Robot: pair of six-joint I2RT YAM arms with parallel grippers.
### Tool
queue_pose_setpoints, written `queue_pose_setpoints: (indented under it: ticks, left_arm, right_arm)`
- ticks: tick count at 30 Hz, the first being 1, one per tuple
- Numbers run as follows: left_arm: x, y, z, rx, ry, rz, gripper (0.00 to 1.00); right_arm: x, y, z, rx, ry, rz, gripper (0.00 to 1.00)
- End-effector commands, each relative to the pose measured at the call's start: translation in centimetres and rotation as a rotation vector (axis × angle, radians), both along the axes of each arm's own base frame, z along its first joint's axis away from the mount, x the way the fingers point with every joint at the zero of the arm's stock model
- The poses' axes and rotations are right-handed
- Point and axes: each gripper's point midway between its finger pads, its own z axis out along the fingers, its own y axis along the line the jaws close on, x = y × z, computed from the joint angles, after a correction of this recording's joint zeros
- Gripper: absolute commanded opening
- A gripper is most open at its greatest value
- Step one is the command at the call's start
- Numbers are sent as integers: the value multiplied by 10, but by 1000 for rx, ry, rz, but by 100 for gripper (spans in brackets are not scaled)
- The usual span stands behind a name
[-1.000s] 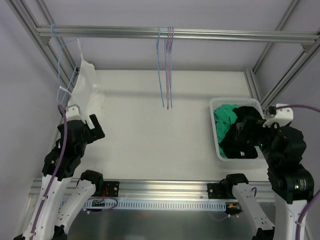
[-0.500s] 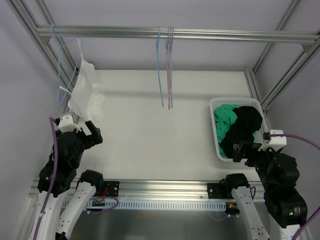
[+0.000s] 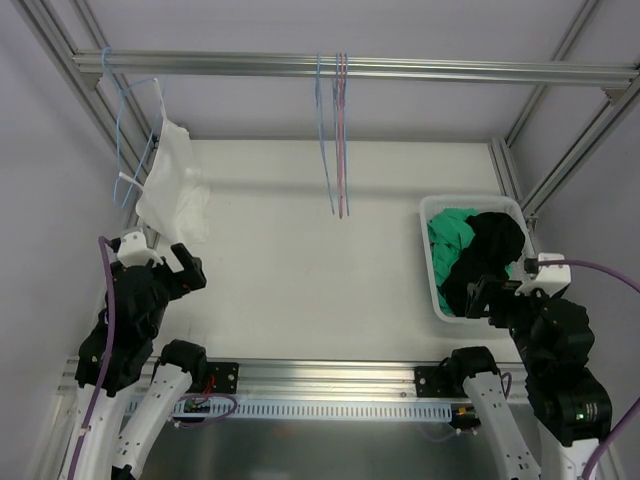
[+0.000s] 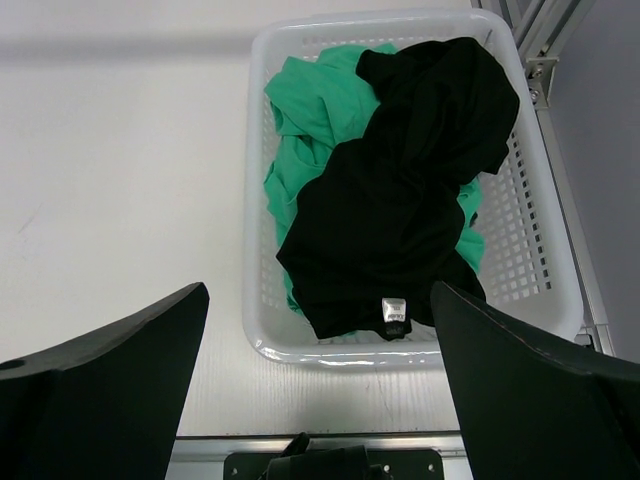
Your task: Remove the tank top from the hanger
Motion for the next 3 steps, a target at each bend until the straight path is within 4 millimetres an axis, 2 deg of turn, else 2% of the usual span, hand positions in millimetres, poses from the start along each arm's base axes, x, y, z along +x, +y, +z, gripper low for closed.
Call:
queue_pose_setpoints:
  ticks: [1, 3]
  left_arm:
    - [4, -4, 6, -11, -32, -16, 99]
    - [5, -4, 7, -12, -34, -19, 99]
  right_arm:
    - [9, -3, 4, -12, -12, -18, 99]
    - [11, -2, 3, -12, -3, -17, 99]
